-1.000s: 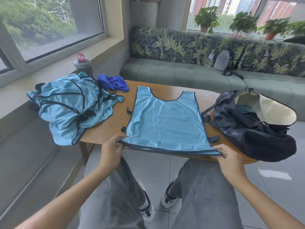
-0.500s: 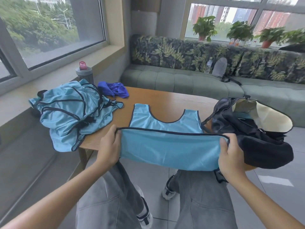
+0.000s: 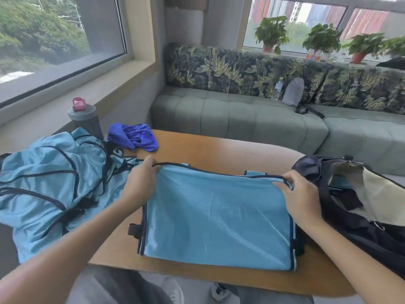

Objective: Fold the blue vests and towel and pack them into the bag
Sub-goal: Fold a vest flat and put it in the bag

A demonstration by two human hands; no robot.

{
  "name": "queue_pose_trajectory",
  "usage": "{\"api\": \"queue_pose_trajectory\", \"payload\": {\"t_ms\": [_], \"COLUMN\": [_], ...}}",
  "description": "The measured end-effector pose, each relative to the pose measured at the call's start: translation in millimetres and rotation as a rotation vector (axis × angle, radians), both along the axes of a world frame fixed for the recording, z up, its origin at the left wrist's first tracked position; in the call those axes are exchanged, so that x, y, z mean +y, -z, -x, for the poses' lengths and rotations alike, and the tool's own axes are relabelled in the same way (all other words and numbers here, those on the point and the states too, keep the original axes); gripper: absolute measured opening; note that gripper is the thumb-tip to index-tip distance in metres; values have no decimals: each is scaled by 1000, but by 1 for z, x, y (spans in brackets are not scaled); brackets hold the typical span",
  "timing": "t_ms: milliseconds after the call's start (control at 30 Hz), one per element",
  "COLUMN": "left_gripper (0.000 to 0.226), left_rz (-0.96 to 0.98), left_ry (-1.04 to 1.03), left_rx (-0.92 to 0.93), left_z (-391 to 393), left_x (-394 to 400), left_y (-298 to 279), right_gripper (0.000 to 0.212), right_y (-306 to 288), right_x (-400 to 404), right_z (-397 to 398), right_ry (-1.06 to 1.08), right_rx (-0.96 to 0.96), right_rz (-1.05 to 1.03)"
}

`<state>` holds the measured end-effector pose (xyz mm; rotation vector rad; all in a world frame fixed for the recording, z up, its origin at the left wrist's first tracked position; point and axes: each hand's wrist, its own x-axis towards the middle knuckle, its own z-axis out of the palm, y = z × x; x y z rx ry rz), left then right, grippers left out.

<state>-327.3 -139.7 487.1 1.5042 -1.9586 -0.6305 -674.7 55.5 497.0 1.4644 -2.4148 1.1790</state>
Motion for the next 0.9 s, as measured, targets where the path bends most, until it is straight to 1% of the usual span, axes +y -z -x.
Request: {"api": "queue_pose_trajectory", "payload": {"t_ms": [100, 167, 267, 333, 400, 500, 600, 667, 733, 800, 833, 900], "left_gripper": [13, 10, 8, 14, 17, 14, 13, 14, 12, 11, 13, 19], "left_rz": [-51, -71, -93, -50, -25, -23, 13, 88, 170, 202, 194, 176], "left_ry": [31, 63, 83, 111, 115, 145, 121, 94, 89, 75, 66, 68], "left_rx": [-69, -120, -290, -405, -439, -399, -249, -173, -122, -80, -80, -133], "left_z": [33, 52, 71, 78, 80, 77, 73, 72, 73, 73, 74, 74], "left_x": [-54, -84, -110, -116, -118, -121, -119, -117, -115, -115, -117, -122], "left_y": [20, 38, 66, 83, 98, 114, 120, 113, 107, 102, 103, 107], "right_gripper": [7, 14, 24, 27, 25, 30, 35, 34, 31, 31, 32, 34], "right_y": [24, 44, 74, 92, 103, 108, 106, 101, 95, 92, 92, 97], "right_x": [-56, -89, -118, -123, -120, -116, -116, -118, -121, -126, -128, -132], "right_z": [36, 57, 72, 75, 75, 74, 79, 81, 80, 79, 80, 82], "right_ry": [55, 111, 130, 130, 135, 96, 71, 70, 79, 90, 93, 89], "right_rx": [-47, -155, -276, -264, -236, -185, -152, -159, -158, -129, -119, -74], "right_rz": [-155, -251, -361, -446, -444, -408, -377, -307, -195, -111, -114, -204]}}
